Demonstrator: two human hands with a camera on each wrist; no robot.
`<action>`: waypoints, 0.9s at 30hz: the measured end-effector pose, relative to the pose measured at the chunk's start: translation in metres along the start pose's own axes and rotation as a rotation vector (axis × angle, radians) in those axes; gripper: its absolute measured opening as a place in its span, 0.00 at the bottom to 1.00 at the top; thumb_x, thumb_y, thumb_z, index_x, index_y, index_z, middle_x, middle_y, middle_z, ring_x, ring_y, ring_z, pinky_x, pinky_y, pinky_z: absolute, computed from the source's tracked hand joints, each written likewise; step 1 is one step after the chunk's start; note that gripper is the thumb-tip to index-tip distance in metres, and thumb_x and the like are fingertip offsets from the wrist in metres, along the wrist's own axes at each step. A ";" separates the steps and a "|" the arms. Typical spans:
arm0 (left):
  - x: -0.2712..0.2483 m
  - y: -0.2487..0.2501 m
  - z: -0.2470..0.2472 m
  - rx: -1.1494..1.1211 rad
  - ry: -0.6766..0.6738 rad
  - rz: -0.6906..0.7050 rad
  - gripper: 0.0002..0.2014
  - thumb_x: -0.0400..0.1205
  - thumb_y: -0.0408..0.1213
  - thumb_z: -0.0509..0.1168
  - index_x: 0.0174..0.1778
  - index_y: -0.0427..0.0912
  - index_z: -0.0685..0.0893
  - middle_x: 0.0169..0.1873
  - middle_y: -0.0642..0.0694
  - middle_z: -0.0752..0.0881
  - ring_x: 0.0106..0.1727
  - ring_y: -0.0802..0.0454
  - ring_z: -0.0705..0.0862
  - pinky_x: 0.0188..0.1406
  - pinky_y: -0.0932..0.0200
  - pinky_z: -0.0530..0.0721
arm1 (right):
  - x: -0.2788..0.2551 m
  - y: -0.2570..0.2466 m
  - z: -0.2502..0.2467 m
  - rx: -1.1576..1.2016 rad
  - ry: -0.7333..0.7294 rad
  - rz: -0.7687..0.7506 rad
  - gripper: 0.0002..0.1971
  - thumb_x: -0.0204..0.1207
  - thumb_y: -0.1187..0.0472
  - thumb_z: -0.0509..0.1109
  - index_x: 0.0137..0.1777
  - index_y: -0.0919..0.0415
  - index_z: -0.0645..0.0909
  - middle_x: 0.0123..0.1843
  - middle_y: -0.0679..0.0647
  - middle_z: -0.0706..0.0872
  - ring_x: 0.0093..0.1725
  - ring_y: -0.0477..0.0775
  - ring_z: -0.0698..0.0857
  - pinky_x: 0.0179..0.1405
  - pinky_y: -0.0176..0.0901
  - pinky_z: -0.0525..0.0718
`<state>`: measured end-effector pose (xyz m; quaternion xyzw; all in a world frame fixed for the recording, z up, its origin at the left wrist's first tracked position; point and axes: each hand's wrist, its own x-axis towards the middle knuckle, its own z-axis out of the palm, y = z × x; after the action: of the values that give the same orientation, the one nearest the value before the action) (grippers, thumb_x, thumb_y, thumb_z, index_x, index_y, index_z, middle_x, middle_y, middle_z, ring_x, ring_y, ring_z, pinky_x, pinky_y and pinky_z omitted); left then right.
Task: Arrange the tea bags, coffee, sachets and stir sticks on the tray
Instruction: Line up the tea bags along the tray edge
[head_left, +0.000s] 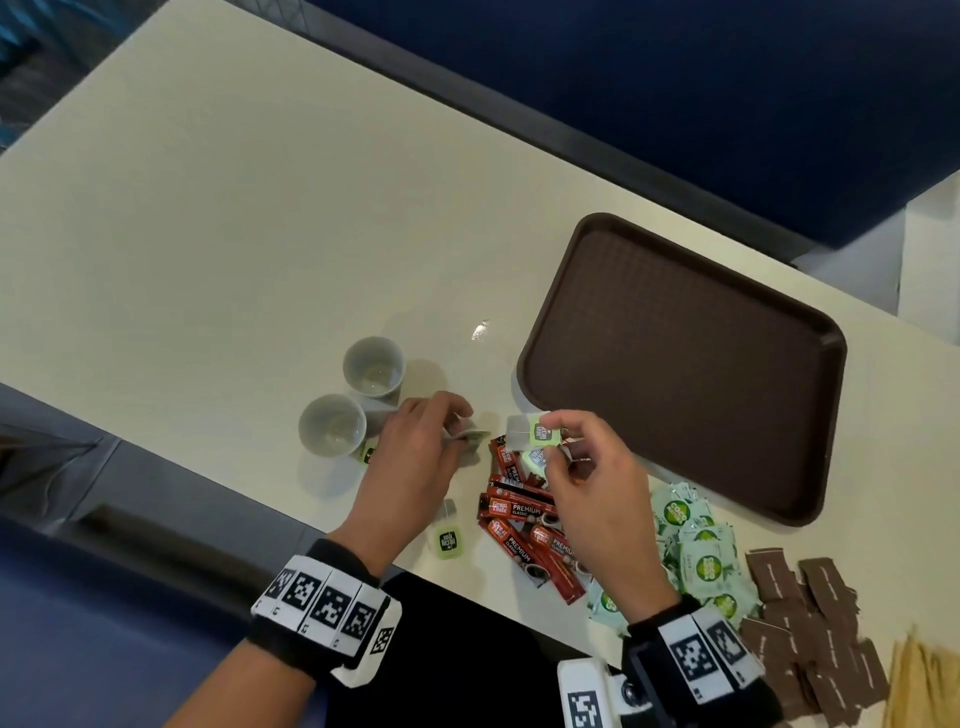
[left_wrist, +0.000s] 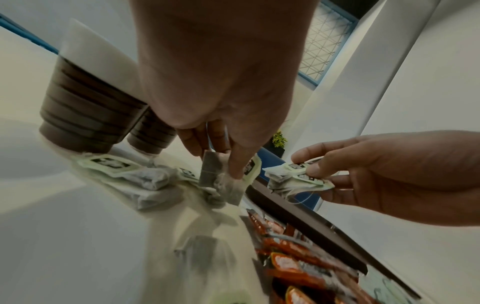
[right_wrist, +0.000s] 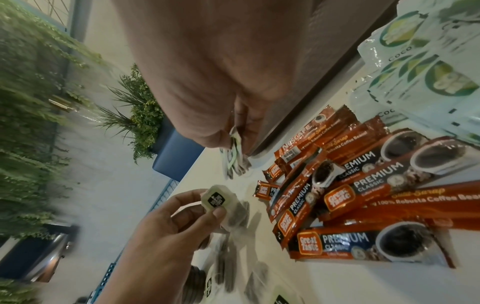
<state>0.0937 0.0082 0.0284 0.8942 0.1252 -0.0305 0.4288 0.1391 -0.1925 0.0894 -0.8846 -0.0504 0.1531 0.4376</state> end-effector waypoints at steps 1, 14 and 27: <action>0.000 0.002 -0.001 -0.033 -0.006 -0.011 0.15 0.88 0.31 0.72 0.68 0.48 0.84 0.55 0.52 0.87 0.61 0.52 0.82 0.59 0.53 0.81 | 0.002 -0.001 -0.001 -0.007 -0.008 -0.009 0.15 0.87 0.64 0.72 0.61 0.38 0.84 0.56 0.34 0.87 0.54 0.40 0.87 0.45 0.32 0.83; 0.033 0.056 -0.038 -0.573 -0.298 -0.084 0.05 0.86 0.34 0.76 0.51 0.50 0.92 0.69 0.60 0.85 0.70 0.58 0.86 0.78 0.50 0.81 | 0.058 -0.024 -0.051 -0.144 -0.441 -0.086 0.17 0.83 0.66 0.75 0.58 0.39 0.87 0.50 0.34 0.91 0.43 0.41 0.88 0.44 0.39 0.85; 0.045 0.052 -0.036 -0.865 -0.469 -0.254 0.10 0.94 0.36 0.66 0.68 0.45 0.72 0.55 0.34 0.92 0.53 0.32 0.94 0.59 0.26 0.93 | 0.086 -0.041 -0.042 0.056 -0.615 -0.053 0.14 0.85 0.65 0.76 0.65 0.52 0.79 0.55 0.50 0.94 0.56 0.52 0.93 0.61 0.61 0.92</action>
<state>0.1485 0.0136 0.0832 0.5816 0.1346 -0.2277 0.7693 0.2354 -0.1802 0.1266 -0.7828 -0.1992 0.4032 0.4300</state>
